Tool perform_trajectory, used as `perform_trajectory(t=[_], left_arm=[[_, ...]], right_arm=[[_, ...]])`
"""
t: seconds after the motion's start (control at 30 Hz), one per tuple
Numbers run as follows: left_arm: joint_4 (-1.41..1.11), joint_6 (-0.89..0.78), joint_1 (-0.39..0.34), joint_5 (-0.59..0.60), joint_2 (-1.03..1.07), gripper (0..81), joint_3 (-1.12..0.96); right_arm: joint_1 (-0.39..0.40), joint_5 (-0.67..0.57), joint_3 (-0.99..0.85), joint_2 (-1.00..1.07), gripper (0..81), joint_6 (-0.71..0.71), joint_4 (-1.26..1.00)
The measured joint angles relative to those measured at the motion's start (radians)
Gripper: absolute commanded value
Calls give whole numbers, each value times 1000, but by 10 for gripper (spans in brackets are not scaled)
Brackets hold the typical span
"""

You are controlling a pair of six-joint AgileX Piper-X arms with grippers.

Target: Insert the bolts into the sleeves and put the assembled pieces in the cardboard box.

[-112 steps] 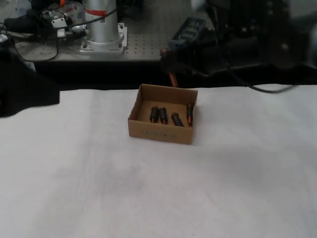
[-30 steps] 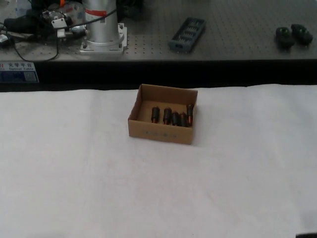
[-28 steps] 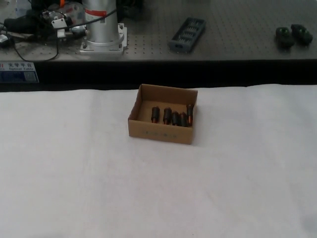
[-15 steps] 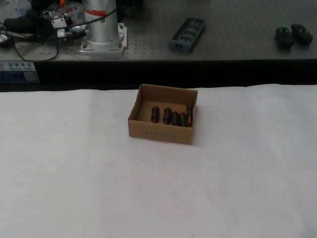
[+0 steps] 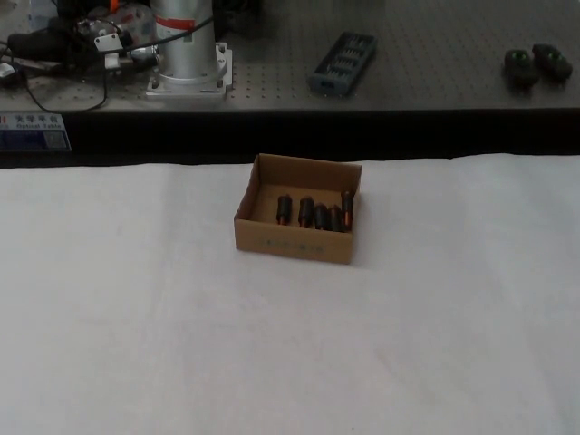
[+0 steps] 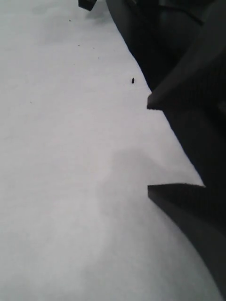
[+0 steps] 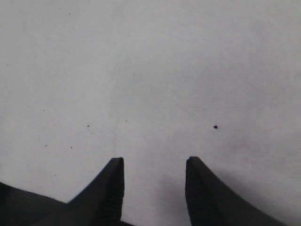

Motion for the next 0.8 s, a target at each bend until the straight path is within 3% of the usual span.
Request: perform_trajectory(t=[0.33,0.8], left_arm=[[0,0,0,0,0,60,0],[2,0,0,0,0,44,0]], right_arm=[[0,46,49,0,321,25,-1],[0,46,49,-2,321,107,-6]])
